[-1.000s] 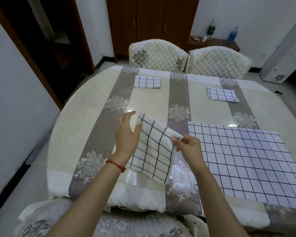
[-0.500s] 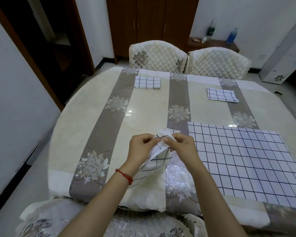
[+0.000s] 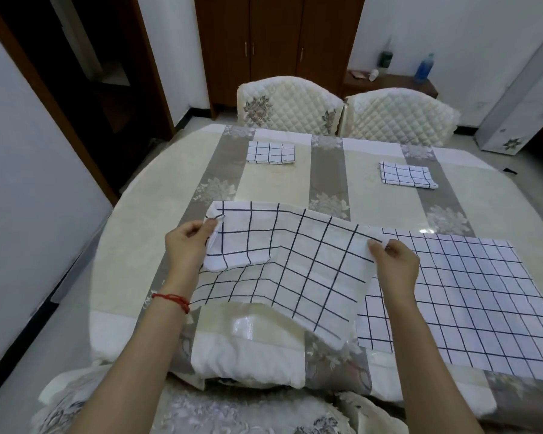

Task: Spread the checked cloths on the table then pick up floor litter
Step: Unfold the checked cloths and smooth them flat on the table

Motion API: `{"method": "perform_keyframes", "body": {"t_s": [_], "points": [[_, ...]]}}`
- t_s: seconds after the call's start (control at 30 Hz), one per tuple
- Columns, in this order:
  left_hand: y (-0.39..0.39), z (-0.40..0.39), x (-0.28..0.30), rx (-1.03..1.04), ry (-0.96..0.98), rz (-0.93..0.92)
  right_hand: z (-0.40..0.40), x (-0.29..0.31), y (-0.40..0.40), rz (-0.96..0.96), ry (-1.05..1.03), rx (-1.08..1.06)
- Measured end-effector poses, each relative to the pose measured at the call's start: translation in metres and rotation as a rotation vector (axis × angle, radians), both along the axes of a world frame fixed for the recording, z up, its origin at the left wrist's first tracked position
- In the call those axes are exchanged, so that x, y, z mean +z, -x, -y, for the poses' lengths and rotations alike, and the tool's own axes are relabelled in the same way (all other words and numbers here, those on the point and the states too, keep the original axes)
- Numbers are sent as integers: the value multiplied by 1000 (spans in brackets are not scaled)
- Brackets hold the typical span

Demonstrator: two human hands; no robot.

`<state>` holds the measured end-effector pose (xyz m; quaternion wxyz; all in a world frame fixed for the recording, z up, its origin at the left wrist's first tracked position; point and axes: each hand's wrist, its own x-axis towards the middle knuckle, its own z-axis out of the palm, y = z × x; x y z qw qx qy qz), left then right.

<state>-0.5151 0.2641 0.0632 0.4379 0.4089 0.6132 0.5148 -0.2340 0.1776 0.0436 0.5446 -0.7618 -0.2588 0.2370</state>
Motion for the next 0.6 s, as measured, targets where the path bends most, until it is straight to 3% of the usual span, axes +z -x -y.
{"method": "perform_keyframes", "body": {"t_s": [0.07,0.17,0.3,0.37,0.47,0.6], "points": [[-2,1,3,-10,-7,15,0,2,7,154,86,-26],[-17,8,6,-78,-18,47,-2,8,31,348,68,114],[-49,20,10,-202,-40,70,-4,26,85,195,-10,476],[-61,24,9,-245,-50,84,-5,28,106,153,-48,556],[-71,29,9,-260,-46,103,-9,24,119,113,-68,539],[-72,30,7,-278,-52,82,-10,21,116,212,-80,481]]}}
